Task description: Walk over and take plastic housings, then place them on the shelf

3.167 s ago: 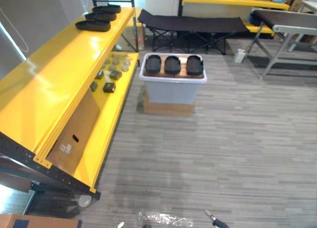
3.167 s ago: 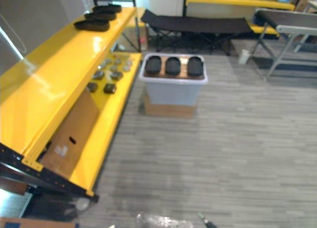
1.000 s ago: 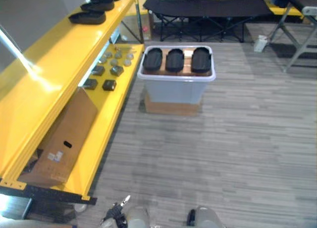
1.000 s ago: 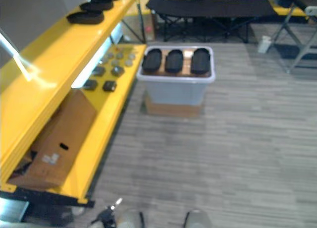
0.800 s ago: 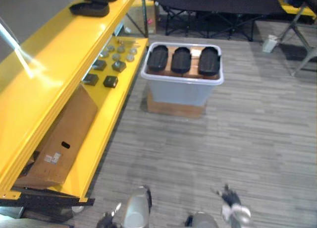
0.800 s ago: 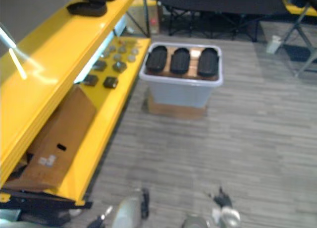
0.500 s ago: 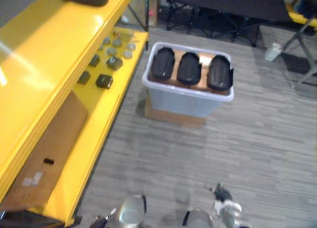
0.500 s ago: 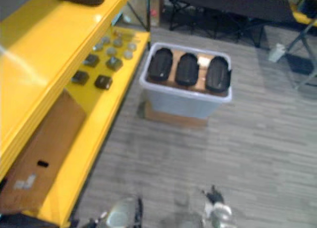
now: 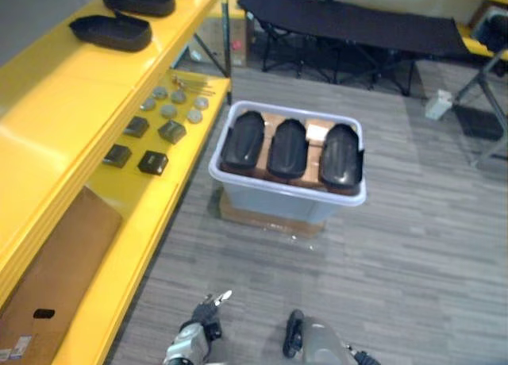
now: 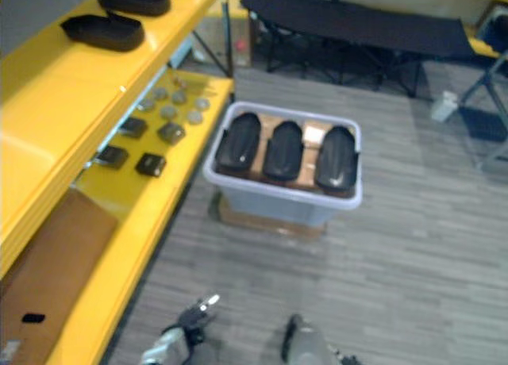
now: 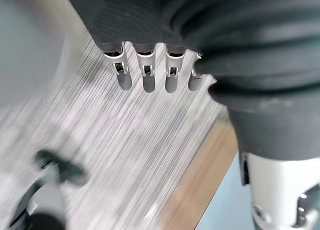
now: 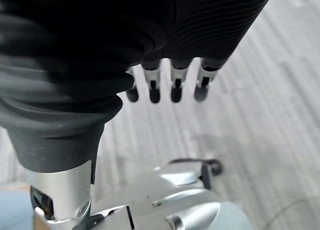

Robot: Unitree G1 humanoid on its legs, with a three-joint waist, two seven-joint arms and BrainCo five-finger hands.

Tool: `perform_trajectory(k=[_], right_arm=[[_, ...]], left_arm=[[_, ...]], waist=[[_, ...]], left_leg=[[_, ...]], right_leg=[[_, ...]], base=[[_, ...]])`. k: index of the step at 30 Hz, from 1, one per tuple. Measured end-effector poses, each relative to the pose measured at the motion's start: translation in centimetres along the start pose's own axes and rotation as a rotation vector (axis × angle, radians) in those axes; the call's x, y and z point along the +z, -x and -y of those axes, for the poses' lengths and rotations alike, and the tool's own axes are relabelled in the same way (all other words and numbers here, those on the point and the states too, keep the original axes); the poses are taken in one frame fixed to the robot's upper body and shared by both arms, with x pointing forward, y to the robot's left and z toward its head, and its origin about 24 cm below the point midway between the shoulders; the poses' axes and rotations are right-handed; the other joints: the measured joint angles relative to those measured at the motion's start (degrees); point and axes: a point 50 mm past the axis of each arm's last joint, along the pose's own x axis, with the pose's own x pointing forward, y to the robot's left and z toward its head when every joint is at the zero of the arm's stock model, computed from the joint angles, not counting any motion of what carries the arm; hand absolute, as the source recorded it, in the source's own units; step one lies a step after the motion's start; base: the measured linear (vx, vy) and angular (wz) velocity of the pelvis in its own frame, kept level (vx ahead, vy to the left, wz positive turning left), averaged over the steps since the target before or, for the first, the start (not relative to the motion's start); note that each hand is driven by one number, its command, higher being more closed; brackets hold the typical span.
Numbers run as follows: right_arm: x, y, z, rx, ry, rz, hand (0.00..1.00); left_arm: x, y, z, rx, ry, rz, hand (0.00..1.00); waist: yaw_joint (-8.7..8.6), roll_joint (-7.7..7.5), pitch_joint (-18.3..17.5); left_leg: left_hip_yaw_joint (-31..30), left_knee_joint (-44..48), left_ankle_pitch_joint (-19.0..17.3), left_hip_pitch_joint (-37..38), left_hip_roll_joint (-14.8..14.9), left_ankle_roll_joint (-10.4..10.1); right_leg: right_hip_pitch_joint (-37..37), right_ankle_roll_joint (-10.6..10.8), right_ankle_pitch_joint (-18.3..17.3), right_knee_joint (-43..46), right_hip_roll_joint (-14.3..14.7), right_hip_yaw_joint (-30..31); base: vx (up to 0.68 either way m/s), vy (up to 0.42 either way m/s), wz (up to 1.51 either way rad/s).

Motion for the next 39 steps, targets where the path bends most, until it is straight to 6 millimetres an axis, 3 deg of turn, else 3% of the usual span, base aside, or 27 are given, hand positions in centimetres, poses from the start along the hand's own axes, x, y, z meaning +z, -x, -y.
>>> perform_trajectory(k=[1, 2, 4, 6, 7, 8, 9, 11, 12, 14, 17, 19, 21, 22, 23, 24, 25, 27, 28, 29, 31, 32, 33, 35, 36, 37, 39], right_arm=[[0.1, 0.0, 0.0, -0.008, 0.023, 0.011, 0.0], [0.1, 0.0, 0.1, -0.009, 0.037, 0.018, 0.0], [1.4, -0.1, 0.3, -0.002, 0.112, 0.077, 0.0], [3.6, -0.3, -0.4, 0.023, 0.12, 0.149, 0.0], [4.3, -0.3, -0.7, 0.03, 0.119, 0.174, 0.0], [5.9, -0.2, -1.0, 0.043, 0.135, 0.247, 0.0], [6.4, -0.1, -1.6, 0.058, 0.149, 0.272, 0.0], [8.0, 0.4, -4.5, 0.148, 0.216, 0.367, 0.0], [8.7, 0.6, -5.4, 0.173, 0.243, 0.404, 0.0], [9.9, 1.1, -6.8, 0.219, 0.34, 0.482, 0.0], [11.5, 2.7, -9.7, 0.319, 0.506, 0.634, 0.0], [13.7, 6.2, -14.0, 0.479, 0.645, 0.878, 0.0], [16.0, 11.8, -18.8, 0.679, 0.748, 1.188, 0.0], [16.5, 13.2, -19.6, 0.716, 0.761, 1.254, 0.0], [17.2, 15.7, -21.2, 0.783, 0.783, 1.372, 0.0], [17.8, 17.0, -21.7, 0.803, 0.787, 1.432, 0.0], [19.0, 19.5, -22.3, 0.835, 0.763, 1.554, 0.0], [20.7, 22.2, -22.1, 0.853, 0.696, 1.672, 0.0], [22.9, 25.1, -21.2, 0.848, 0.579, 1.8, 0.0], [23.9, 26.2, -20.6, 0.837, 0.513, 1.849, 0.0], [27.6, 28.9, -16.8, 0.722, 0.221, 1.969, 0.0], [28.4, 29.0, -15.6, 0.68, 0.152, 1.975, 0.0], [29.1, 29.0, -14.6, 0.644, 0.094, 1.969, 0.0], [30.7, 26.2, -9.8, 0.426, -0.118, 1.853, 0.0], [30.7, 25.4, -9.0, 0.379, -0.139, 1.821, 0.0], [30.5, 23.8, -7.7, 0.302, -0.16, 1.754, 0.0], [29.7, 21.2, -5.9, 0.228, -0.191, 1.65, 0.0]], left_arm=[[-1.1, 0.1, -1.4, 0.044, 0.012, -0.037, 0.0], [-1.3, 0.1, -1.8, 0.056, 0.014, -0.043, 0.0], [-1.0, 0.1, -1.9, 0.051, 0.02, -0.02, 0.0], [0.1, -0.1, -1.3, 0.013, 0.015, 0.009, 0.0], [0.5, -0.2, -1.0, 0.0, 0.011, 0.02, 0.0], [1.4, -0.3, -0.2, -0.035, -0.002, 0.046, 0.0], [1.9, -0.3, 0.1, -0.05, -0.011, 0.066, 0.0], [5.5, -0.2, 0.5, -0.077, -0.087, 0.193, 0.0], [6.7, -0.1, 0.8, -0.085, -0.106, 0.233, 0.0], [7.6, 0.0, 1.0, -0.1, -0.129, 0.259, 0.0], [7.2, 0.0, 1.3, -0.111, -0.152, 0.25, 0.0], [7.2, 0.0, 1.5, -0.114, -0.172, 0.26, 0.0], [7.2, 0.0, 1.2, -0.091, -0.199, 0.265, 0.0], [7.1, 0.0, 1.0, -0.088, -0.205, 0.266, 0.0], [7.1, 0.1, 0.8, -0.085, -0.21, 0.275, 0.0], [7.1, 0.1, 0.8, -0.084, -0.21, 0.279, 0.0], [7.3, 0.1, 0.4, -0.075, -0.215, 0.293, 0.0], [7.0, 0.1, -0.3, -0.055, -0.2, 0.3, 0.0], [6.4, 0.1, -1.6, -0.021, -0.172, 0.287, 0.0], [5.9, 0.2, -2.3, -0.005, -0.172, 0.274, 0.0], [3.2, 0.3, -4.3, 0.046, -0.211, 0.197, 0.0], [2.6, 0.4, -4.8, 0.06, -0.206, 0.184, 0.0], [2.1, 0.5, -5.1, 0.067, -0.209, 0.167, 0.0], [-0.8, 1.0, -6.7, 0.107, -0.223, 0.072, 0.0], [-1.2, 1.1, -7.1, 0.118, -0.223, 0.054, 0.0], [-1.9, 1.4, -7.8, 0.14, -0.217, 0.025, 0.0], [-2.5, 1.6, -8.6, 0.166, -0.175, 0.01, 0.0]], waist=[[-0.34, -0.19, 0.1], [-0.43, -0.43, -0.1], [-0.53, 0.5, 0.2], [-0.85, 0.05, 1.6], [-0.92, 0.04, 2.3], [-0.29, 0.48, 3.5], [0.15, -0.56, 4.3], [0.59, -4.03, 6.1], [0.75, -5.05, 6.8], [0.77, -6.17, 7.8], [1.5, -6.22, 8.2], [2.69, -5.88, 8.9], [4.17, -5.29, 9.5], [4.24, -5.28, 9.5], [5.02, -5.37, 9.6], [5.71, -5.41, 9.6], [6.92, -5.5, 9.6], [6.98, -5.56, 9.6], [6.95, -5.61, 9.6], [6.94, -5.86, 9.7], [6.77, -6.18, 9.6], [6.81, -6.18, 9.6], [6.8, -6.23, 9.5], [5.27, -6.97, 8.6], [5.08, -7.25, 8.3], [4.9, -7.32, 7.2], [4.03, -6.51, 5.3]], left_leg=[[-0.5, 2.7, 6.9, -1.0, 0.3, 0.1], [-0.4, 3.8, 7.7, -1.8, 0.3, -0.3], [4.1, -5.4, -1.3, -4.7, -0.4, -0.4], [7.5, -18.6, -1.4, -7.0, -2.3, -0.1], [7.7, -23.2, -0.2, -7.1, -2.7, 0.1], [8.8, -31.0, 7.4, -7.4, -2.5, 1.2], [9.3, -30.6, 7.0, -7.0, -3.0, 1.3], [9.1, -31.0, 6.6, -9.2, -5.6, 2.2], [8.6, -30.6, 6.6, -10.9, -6.2, 2.4], [6.9, -30.2, 6.7, -12.8, -7.8, 2.6], [5.2, -30.0, 6.5, -12.9, -8.7, 2.8], [3.9, -30.1, 6.5, -13.0, -8.7, 2.9], [3.0, -31.1, 6.5, -12.9, -8.3, 2.8], [2.5, -31.4, 6.5, -12.9, -8.3, 2.8], [2.4, -31.9, 6.5, -12.4, -8.3, 2.8], [2.4, -32.1, 6.5, -11.9, -8.1, 2.8], [2.5, -32.4, 6.5, -10.8, -7.9, 2.8], [2.6, -32.6, 6.5, -10.0, -7.5, 2.8], [3.3, -32.9, 6.3, -9.4, -7.0, 2.9], [3.7, -32.9, 6.2, -9.0, -7.0, 2.9], [4.3, -30.8, 4.1, -8.5, -6.4, 3.3], [4.4, -30.1, 3.3, -8.2, -6.3, 3.3], [4.4, -29.6, 2.7, -7.9, -6.2, 3.3], [3.9, -28.0, 0.9, -5.9, -5.9, 3.9], [4.0, -27.8, 0.7, -5.5, -5.7, 4.1], [4.0, -27.8, 0.3, -4.7, -4.9, 4.2], [3.4, -28.3, -0.2, -4.2, -3.1, 4.4]], right_leg=[[3.3, -0.5, 0.0, -3.1, 0.9, -0.1], [4.6, -0.8, 0.6, -5.2, 1.0, -0.2], [8.1, -0.1, 4.4, -12.7, 0.3, -0.2], [8.9, 1.0, 5.3, -15.0, -1.9, -0.3], [9.3, 1.3, 5.4, -15.3, -2.3, -0.4], [9.3, 3.2, 4.4, -14.9, -2.3, 0.1], [9.2, 3.7, 4.2, -14.2, -2.9, 1.1], [7.3, 5.1, 4.3, -14.5, -5.4, 1.0], [6.5, 5.5, 4.5, -14.8, -5.8, 0.5], [7.5, 6.5, 5.6, -16.9, -6.4, -1.8], [10.5, 6.9, 6.2, -20.1, -6.3, -3.5], [11.6, 6.7, 6.5, -21.4, -5.5, -3.9], [12.3, 6.0, 7.0, -22.6, -4.2, -4.4], [12.7, 6.0, 7.0, -22.9, -4.1, -4.9], [13.4, 5.8, 7.2, -23.5, -3.7, -5.1], [13.7, 5.6, 7.4, -23.8, -3.6, -5.0], [14.9, 5.3, 8.0, -24.7, -3.3, -4.9], [15.7, 4.8, 8.9, -25.5, -2.9, -4.6], [15.8, 4.1, 10.2, -26.1, -2.4, -3.4], [15.9, 4.3, 10.5, -26.4, -2.4, -2.9], [17.0, 4.5, 10.7, -26.7, -2.3, -2.5], [17.4, 4.5, 10.7, -26.5, -2.2, -2.1], [17.6, 4.5, 10.7, -26.0, -2.2, -1.9], [18.3, 4.5, 10.7, -21.9, -2.6, -1.3], [18.3, 4.3, 10.8, -21.1, -2.7, -0.7], [18.0, 3.6, 11.6, -19.8, -2.7, 0.1], [15.0, 0.2, 9.7, -15.5, -2.5, 0.5]], base=[[0.24, -0.027, -0.01], [0.3, -0.057, 0.0], [0.3, -0.012, -0.05], [0.15, 0.084, 0.02], [0.12, 0.14, -0.08], [0.1, 0.158, -0.19], [0.13, 0.194, -0.11], [0.11, 0.166, 0.19], [0.1, 0.131, 0.32], [0.14, 0.099, 0.48], [0.14, 0.047, 0.41], [0.07, -0.024, 0.2], [0.01, -0.05, 0.19], [0.0, -0.051, 0.23], [0.0, -0.034, 0.11], [0.01, -0.037, -0.01], [0.01, -0.018, -0.08], [-0.02, 0.013, -0.11], [-0.03, 0.051, -0.25], [-0.04, 0.066, -0.34], [-0.04, 0.067, -0.23], [-0.02, 0.069, -0.13], [0.0, 0.116, -0.08], [0.01, 0.139, 0.08], [0.04, 0.106, 0.05], [0.06, 0.093, -0.11], [0.06, 0.061, -0.07]])
